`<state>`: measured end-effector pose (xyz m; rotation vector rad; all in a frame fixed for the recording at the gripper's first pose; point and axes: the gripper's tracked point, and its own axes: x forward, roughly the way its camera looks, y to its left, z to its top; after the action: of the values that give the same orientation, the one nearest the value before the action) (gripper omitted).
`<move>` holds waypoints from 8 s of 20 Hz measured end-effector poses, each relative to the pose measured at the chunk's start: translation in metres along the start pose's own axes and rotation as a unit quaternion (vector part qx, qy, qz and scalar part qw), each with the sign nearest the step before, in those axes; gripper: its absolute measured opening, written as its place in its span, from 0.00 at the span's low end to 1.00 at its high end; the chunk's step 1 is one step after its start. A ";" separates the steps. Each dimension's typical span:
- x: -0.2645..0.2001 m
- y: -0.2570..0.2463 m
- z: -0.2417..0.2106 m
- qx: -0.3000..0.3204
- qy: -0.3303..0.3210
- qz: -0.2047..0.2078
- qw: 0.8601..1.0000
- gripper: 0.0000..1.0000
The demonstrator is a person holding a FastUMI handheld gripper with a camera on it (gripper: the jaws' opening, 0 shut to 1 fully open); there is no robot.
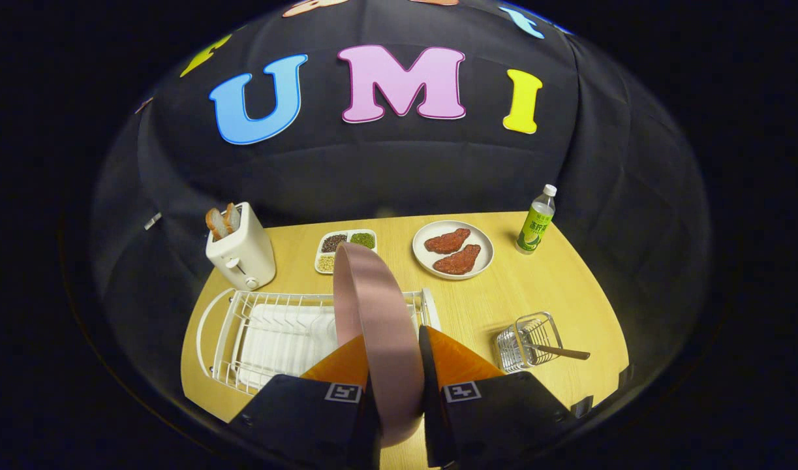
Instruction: Take the plate from the dish rack, then take the spoon from the basket and place it into the plate.
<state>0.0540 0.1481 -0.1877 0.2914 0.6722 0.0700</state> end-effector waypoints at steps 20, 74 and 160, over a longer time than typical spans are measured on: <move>-0.089 -0.040 -0.212 0.130 0.169 0.102 0.972 0.31; 0.020 -0.238 -0.070 -0.127 0.010 0.011 0.992 0.76; -0.044 0.026 -0.260 -0.213 0.150 0.279 0.924 0.69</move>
<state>-0.1412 0.2292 -0.3471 0.0418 0.8405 0.8116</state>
